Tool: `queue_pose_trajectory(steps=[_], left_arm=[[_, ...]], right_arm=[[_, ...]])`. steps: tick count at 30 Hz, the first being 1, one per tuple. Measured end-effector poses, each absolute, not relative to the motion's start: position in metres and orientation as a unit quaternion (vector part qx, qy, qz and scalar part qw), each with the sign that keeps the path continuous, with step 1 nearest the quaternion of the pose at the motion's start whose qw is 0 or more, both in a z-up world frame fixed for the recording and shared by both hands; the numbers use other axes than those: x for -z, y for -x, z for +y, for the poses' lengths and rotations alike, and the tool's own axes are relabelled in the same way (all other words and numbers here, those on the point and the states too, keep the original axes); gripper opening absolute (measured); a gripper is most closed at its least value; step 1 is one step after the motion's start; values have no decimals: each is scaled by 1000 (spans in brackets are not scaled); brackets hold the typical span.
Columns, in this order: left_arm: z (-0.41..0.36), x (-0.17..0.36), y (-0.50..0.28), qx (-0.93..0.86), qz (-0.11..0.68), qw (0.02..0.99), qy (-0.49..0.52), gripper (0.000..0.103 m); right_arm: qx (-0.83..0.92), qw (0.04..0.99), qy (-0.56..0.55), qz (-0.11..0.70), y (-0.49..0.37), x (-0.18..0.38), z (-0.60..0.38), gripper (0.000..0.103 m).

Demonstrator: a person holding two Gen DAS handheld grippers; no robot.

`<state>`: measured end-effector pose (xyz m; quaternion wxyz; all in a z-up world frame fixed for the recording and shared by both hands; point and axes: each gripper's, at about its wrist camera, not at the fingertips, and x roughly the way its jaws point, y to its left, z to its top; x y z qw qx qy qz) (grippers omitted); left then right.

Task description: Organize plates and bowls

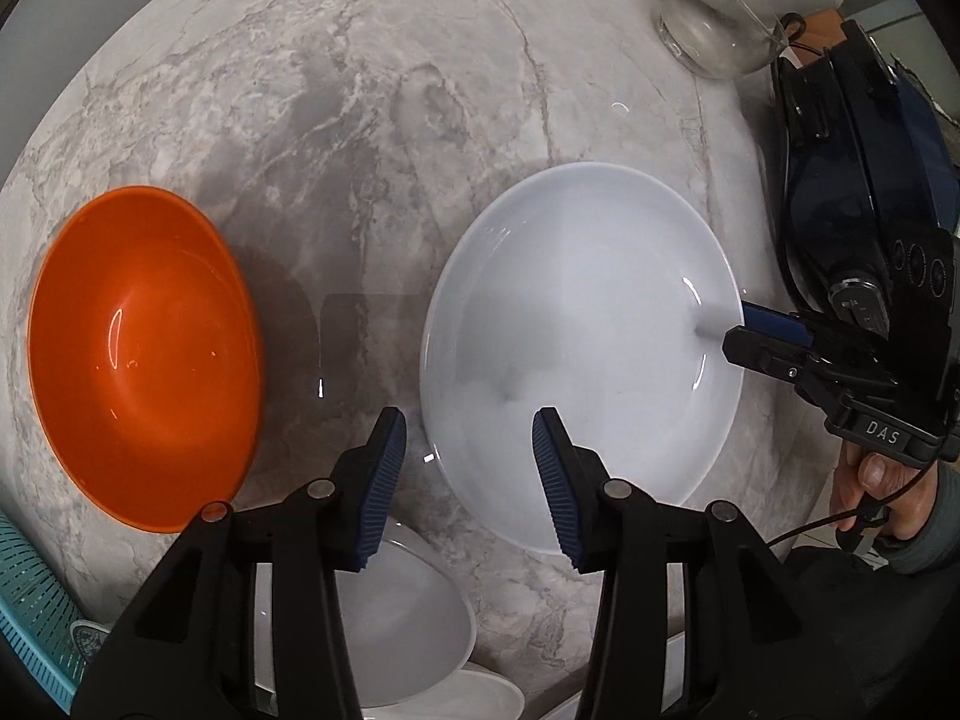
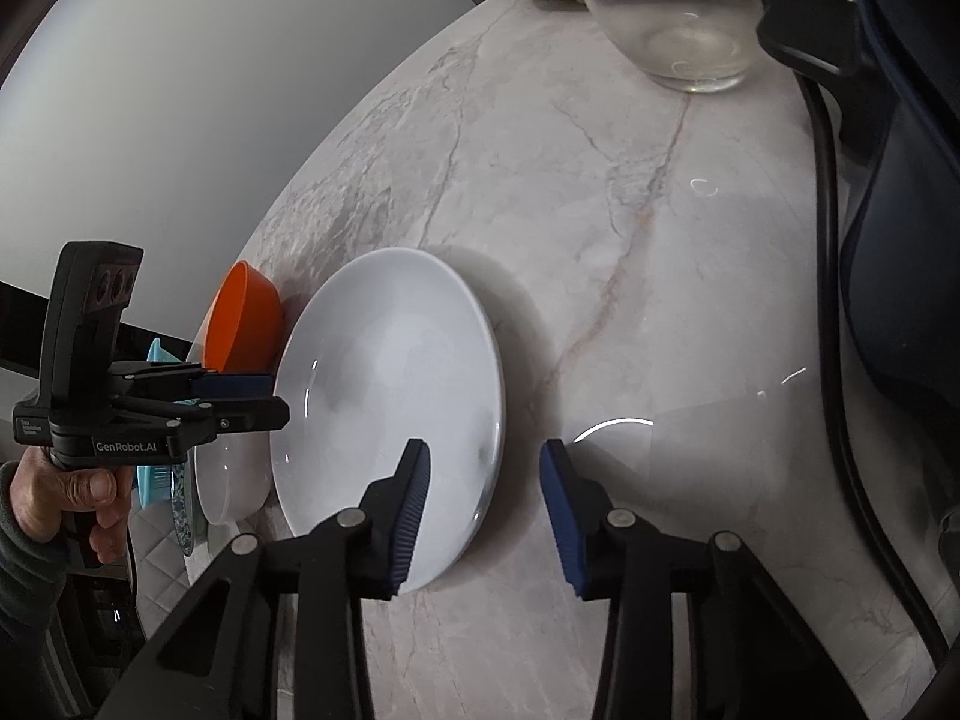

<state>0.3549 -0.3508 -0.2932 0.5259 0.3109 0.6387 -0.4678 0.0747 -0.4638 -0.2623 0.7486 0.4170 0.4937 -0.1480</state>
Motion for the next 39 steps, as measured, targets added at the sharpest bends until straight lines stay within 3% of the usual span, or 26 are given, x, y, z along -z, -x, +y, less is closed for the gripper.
queue_pose_trajectory(steps=[4, 11, 13, 22, 28, 39], left_arm=[[-352, 296, -357, 467, 641, 527, -306, 40], [-351, 298, -366, 466, 647, 523, -302, 21], [-351, 298, -364, 466, 648, 520, -303, 17], [-359, 300, -358, 458, 648, 515, -324, 17], [-369, 307, -355, 442, 647, 521, -339, 8], [-375, 309, -346, 436, 647, 528, -337, 8]], right_arm=[[149, 745, -416, 500, -77, 266, -466, 38], [151, 748, -410, 500, -81, 269, -467, 36], [148, 749, -409, 501, -84, 270, -465, 30], [144, 745, -409, 507, -86, 273, -467, 19], [145, 746, -404, 510, -84, 273, -468, 9], [145, 750, -397, 508, -83, 271, -470, 9]])
